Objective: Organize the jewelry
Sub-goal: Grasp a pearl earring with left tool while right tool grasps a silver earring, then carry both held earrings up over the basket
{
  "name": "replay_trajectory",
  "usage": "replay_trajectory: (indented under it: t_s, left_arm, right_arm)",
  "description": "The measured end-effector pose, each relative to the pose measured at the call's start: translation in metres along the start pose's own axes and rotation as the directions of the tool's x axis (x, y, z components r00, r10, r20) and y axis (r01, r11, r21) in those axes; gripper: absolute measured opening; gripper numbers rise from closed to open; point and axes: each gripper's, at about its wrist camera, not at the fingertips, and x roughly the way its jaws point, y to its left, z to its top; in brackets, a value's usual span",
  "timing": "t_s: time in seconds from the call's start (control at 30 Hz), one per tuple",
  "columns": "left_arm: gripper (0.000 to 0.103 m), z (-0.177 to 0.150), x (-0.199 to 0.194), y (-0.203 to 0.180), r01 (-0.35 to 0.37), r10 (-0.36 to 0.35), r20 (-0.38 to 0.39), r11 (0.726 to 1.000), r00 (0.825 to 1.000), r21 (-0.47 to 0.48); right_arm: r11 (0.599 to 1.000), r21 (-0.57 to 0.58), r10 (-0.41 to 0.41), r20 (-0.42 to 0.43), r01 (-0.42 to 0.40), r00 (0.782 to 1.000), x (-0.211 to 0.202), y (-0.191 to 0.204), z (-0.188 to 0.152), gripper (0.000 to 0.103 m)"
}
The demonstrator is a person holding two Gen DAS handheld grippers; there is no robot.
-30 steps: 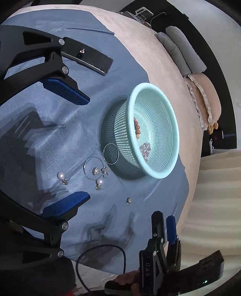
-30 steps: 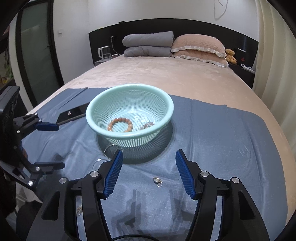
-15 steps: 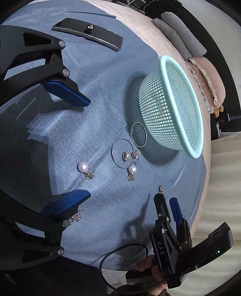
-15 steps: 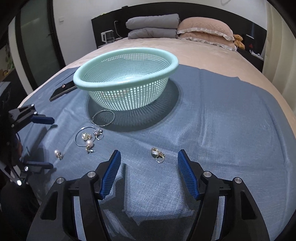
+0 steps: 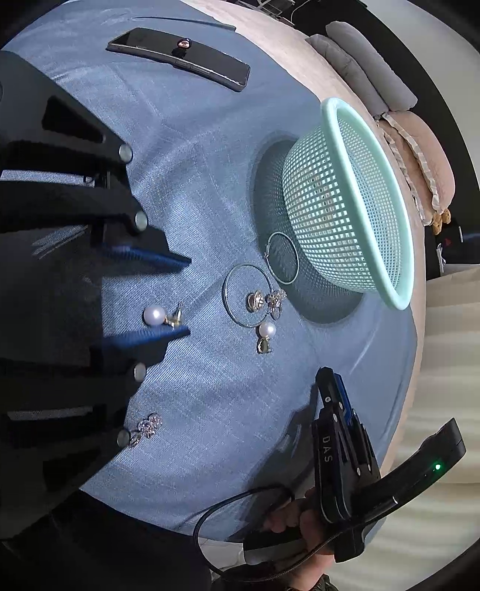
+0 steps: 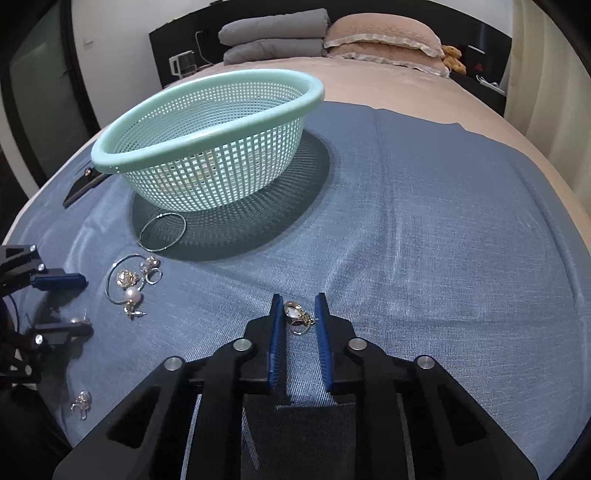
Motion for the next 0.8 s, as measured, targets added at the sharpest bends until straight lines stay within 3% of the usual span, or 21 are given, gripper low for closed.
replay_trajectory:
  t_s: [0.03, 0.2, 0.4, 0.63, 0.8]
  left_arm:
    - [0.012, 0.003, 0.002, 0.002, 0.011, -0.011, -0.008, 1.0, 1.0, 0.003]
    - [0.012, -0.002, -0.002, 0.002, 0.031, -0.032, -0.011, 0.999, 0.999, -0.03]
    - [0.012, -0.011, -0.018, 0.007, 0.074, -0.074, 0.004, 0.992, 0.997, -0.106]
    - [0.012, -0.006, -0.052, 0.016, 0.031, -0.025, 0.067, 0.995, 0.997, -0.092]
    - [0.012, 0.022, -0.079, 0.034, -0.035, 0.043, 0.13, 0.998, 0.991, -0.061]
  right_arm:
    - [1.0, -0.003, -0.009, -0.001, 0.009, 1.0, -0.001, 0.002, -0.001, 0.012]
    - [1.0, 0.015, -0.002, -0.006, 0.002, 1.0, -0.011, 0.003, -0.008, 0.012]
    - [0.996, 0.038, 0.084, 0.006, -0.084, 0.996, -0.037, 0.004, -0.019, 0.007]
    - [0.995, 0.002, 0.096, 0.071, -0.096, 0.993, -0.07, 0.009, -0.005, 0.007]
    - [0.992, -0.014, 0.13, 0.155, -0.129, 0.979, -0.093, 0.007, 0.023, 0.007]
